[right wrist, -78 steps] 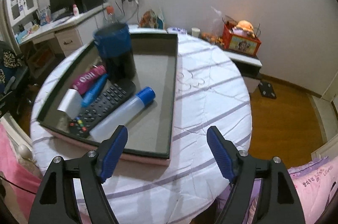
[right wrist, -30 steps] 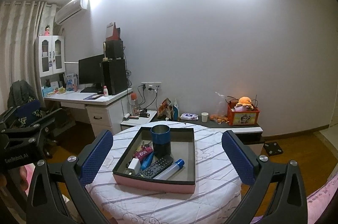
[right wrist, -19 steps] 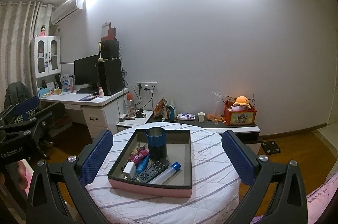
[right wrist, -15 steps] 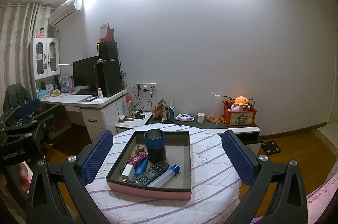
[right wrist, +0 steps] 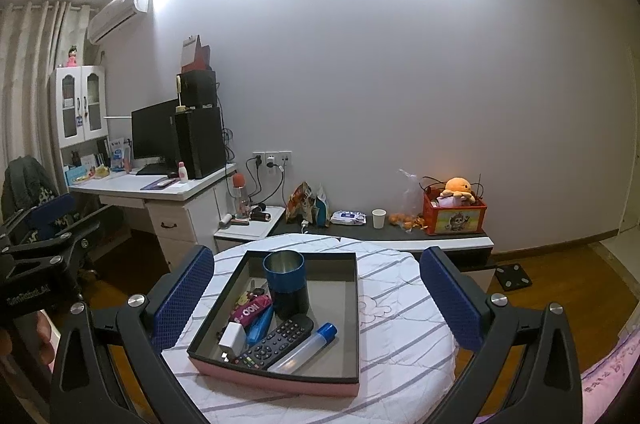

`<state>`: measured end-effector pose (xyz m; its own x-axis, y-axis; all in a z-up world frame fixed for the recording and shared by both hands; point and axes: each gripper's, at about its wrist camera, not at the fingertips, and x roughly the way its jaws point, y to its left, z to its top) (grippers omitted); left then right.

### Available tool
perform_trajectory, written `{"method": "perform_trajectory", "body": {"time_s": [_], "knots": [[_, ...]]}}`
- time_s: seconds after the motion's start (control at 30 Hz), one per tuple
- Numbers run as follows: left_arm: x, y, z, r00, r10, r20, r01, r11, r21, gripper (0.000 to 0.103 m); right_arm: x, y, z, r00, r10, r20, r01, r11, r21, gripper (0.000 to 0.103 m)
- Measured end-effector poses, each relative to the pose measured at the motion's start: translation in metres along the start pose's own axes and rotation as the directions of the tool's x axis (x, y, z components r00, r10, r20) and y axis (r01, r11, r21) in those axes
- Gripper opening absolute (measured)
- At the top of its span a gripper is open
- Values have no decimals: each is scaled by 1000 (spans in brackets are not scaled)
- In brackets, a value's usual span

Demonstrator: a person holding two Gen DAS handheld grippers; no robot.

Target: Organize rigid objects

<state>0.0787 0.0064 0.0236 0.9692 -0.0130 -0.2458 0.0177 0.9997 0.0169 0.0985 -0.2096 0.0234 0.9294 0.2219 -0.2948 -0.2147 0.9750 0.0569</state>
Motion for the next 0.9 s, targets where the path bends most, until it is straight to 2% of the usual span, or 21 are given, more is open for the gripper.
{"method": "perform_trajectory", "body": {"time_s": [0.27, 0.9], "knots": [[14, 2, 11, 1000, 23, -19, -23, 1000, 7, 103, 15, 1, 14, 1000, 0, -14, -1, 1000, -16, 103], [23, 4, 15, 999, 27, -17, -27, 1000, 13, 103, 30, 0, 16, 999, -12, -41, 12, 1000, -17, 103]]}}
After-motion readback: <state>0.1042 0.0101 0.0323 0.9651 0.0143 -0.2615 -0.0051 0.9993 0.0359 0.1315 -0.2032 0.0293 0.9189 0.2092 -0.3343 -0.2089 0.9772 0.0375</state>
